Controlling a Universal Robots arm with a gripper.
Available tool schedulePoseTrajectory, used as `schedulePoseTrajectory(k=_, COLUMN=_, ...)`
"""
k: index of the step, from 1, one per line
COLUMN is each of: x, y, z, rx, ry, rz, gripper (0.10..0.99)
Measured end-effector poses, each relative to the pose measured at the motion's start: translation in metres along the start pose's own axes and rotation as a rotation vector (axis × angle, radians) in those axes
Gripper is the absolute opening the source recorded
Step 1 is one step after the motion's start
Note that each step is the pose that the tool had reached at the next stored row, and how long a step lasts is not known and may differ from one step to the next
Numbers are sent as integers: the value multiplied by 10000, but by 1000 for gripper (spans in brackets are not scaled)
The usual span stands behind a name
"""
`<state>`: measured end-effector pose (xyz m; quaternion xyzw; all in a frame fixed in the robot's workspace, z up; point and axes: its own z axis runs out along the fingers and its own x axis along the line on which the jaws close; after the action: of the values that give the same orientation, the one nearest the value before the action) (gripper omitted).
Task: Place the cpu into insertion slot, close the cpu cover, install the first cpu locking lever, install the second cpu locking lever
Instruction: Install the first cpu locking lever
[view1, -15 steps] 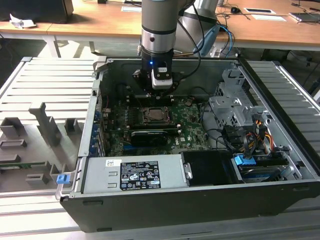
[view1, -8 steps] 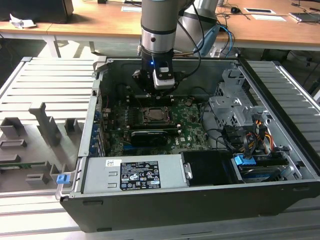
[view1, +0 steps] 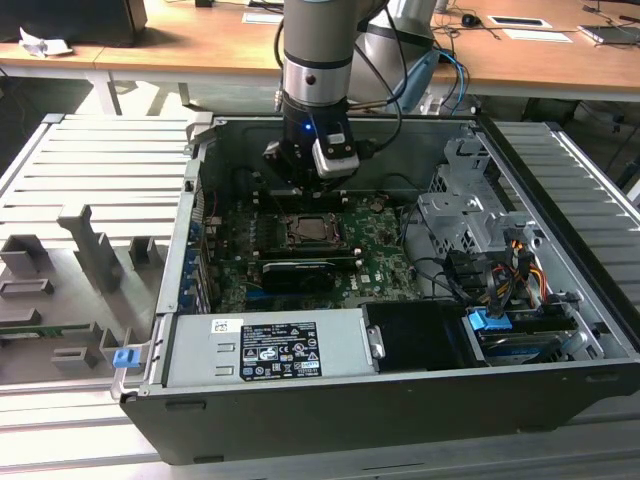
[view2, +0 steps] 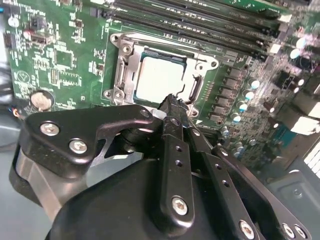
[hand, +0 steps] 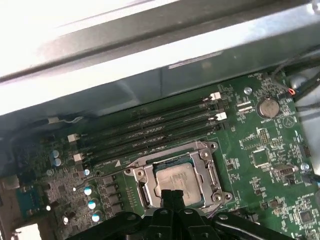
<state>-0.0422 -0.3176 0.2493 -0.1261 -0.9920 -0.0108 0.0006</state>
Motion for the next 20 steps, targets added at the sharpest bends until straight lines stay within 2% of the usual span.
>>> schedulePoseTrajectory(k=8, x=0, y=0, z=0, rx=4, ry=22, rz=-1038, gripper=106)
schedulePoseTrajectory(k=20, x=0, y=0, z=0, rx=6, ry=38, rz=-1757, gripper=106)
